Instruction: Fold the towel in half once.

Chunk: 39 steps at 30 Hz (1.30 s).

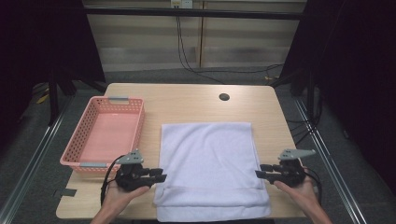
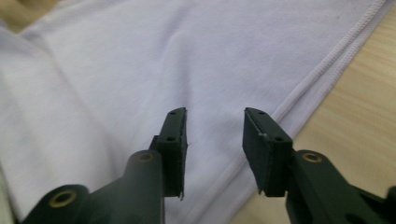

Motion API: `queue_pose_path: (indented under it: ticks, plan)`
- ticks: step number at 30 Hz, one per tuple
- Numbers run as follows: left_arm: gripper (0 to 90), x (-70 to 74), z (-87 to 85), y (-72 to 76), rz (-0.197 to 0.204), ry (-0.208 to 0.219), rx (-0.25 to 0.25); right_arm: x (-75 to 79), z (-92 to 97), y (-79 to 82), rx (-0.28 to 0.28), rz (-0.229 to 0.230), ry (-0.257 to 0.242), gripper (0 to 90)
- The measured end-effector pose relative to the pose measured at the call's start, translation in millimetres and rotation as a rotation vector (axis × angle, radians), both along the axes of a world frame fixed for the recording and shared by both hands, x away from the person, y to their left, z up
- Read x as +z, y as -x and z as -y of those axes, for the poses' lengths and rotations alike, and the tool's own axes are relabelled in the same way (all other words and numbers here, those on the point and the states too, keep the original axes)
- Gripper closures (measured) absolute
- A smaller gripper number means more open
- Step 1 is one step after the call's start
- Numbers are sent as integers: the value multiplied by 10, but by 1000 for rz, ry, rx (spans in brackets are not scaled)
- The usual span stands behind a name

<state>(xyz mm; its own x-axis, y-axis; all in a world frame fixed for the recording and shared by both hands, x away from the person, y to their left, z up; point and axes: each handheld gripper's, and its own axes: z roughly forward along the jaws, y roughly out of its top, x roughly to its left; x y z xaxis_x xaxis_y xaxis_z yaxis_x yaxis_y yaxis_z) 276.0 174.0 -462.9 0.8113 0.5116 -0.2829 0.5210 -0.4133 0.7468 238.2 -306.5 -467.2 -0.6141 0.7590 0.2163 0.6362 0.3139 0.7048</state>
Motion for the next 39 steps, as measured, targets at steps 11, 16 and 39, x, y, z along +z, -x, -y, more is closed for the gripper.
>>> queue_pose_path:
  ticks: [11,16,39]
  plan:
    - [642,-358,212,-372,-28,-96,12,-295,-116,-553,-96,8,159,658]
    - [680,-365,209,-247,-51,-79,-26,-290,-97,-419,-69,-9,141,800]
    - [675,-298,280,323,-138,-88,-138,-227,103,340,-23,-76,125,760]
